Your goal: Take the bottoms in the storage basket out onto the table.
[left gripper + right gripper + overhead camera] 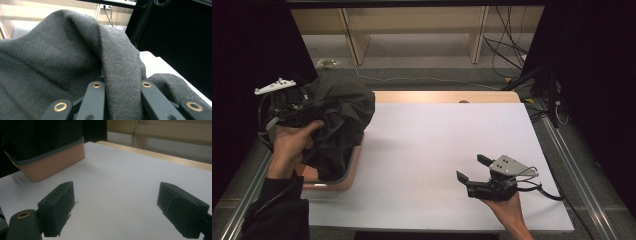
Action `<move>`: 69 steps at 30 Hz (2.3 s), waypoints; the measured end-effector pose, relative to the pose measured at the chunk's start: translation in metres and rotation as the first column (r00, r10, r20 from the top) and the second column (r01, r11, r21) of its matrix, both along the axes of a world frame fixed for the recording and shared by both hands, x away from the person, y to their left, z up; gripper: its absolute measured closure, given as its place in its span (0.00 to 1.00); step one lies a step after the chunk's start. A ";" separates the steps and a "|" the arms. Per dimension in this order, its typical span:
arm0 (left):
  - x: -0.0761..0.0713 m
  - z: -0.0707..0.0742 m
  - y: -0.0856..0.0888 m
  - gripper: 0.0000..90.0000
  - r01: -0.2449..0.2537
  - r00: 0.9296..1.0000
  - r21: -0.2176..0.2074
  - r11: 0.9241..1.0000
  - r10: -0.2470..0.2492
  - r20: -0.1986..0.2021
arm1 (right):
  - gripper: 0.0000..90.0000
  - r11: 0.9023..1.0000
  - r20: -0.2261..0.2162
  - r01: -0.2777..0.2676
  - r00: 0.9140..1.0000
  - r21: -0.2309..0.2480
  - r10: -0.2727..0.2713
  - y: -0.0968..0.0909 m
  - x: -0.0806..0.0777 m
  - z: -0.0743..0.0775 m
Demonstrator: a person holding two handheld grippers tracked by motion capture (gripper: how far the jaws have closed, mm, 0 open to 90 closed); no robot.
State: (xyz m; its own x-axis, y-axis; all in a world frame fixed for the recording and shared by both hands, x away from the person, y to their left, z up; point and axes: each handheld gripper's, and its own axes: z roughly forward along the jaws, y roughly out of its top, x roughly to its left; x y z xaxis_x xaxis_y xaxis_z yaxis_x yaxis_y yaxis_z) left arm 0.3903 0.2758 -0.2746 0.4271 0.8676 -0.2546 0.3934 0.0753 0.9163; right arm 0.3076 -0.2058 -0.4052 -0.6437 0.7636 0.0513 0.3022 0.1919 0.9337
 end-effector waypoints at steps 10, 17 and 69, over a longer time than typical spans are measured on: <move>-0.003 0.015 -0.037 0.91 0.112 0.993 -0.031 0.993 -0.111 0.036 | 0.17 1.000 -0.004 0.006 1.000 0.000 -0.006 -0.001 0.003 -0.001; -0.004 0.028 -0.071 0.91 0.259 0.965 -0.112 0.959 -0.252 0.072 | 0.17 1.000 -0.003 0.015 1.000 0.006 -0.015 -0.004 0.004 -0.001; 0.028 -0.063 -0.190 0.90 0.465 0.870 -0.106 0.879 -0.476 -0.129 | 0.17 0.999 -0.002 0.037 0.999 0.010 -0.037 -0.011 0.002 0.001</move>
State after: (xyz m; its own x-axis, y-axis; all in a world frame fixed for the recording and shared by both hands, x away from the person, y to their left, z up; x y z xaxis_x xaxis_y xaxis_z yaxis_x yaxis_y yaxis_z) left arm 0.4180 0.0856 -0.3378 0.7335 0.5509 -0.3982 0.5276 -0.0921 0.8445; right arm 0.3097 -0.2165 -0.4042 -0.6146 0.7866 0.0601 0.3103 0.1710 0.9351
